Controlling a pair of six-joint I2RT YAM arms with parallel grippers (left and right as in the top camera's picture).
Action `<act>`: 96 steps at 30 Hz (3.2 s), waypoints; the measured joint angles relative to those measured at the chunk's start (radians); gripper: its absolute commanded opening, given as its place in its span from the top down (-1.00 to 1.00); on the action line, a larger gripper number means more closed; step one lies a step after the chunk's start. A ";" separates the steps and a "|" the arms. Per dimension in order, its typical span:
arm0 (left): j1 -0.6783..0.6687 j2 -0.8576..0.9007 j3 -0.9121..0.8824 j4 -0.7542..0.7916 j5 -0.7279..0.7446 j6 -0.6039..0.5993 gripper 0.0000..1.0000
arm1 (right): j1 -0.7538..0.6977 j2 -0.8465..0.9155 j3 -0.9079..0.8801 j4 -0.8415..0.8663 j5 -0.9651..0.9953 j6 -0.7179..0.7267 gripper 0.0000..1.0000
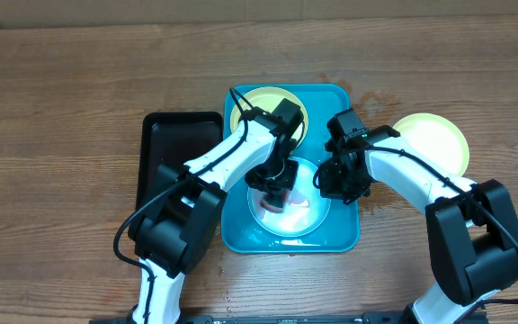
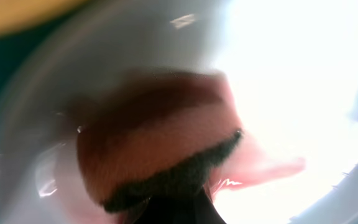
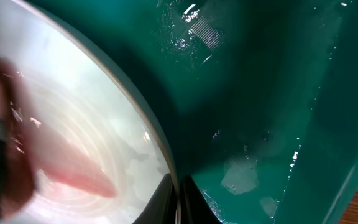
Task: Clean dirty plates on tray and stack at the side
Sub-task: 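Scrub the white plate with the sponge in the left gripper, then return the sponge to the black tray with the left gripper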
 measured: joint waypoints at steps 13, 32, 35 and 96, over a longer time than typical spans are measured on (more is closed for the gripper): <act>-0.029 -0.183 -0.021 -0.035 -0.090 0.016 0.92 | 0.000 -0.001 0.000 -0.003 -0.003 0.000 0.92; -0.069 -0.140 -0.173 0.054 -0.251 -0.105 0.92 | 0.000 -0.001 0.000 0.004 -0.003 0.007 0.92; -0.070 -0.140 -0.175 0.078 -0.216 -0.119 0.92 | 0.000 -0.001 0.000 0.005 -0.004 0.007 0.92; 0.468 -0.372 -0.516 0.277 -0.323 0.003 0.92 | 0.000 -0.001 0.000 0.005 -0.003 0.021 0.49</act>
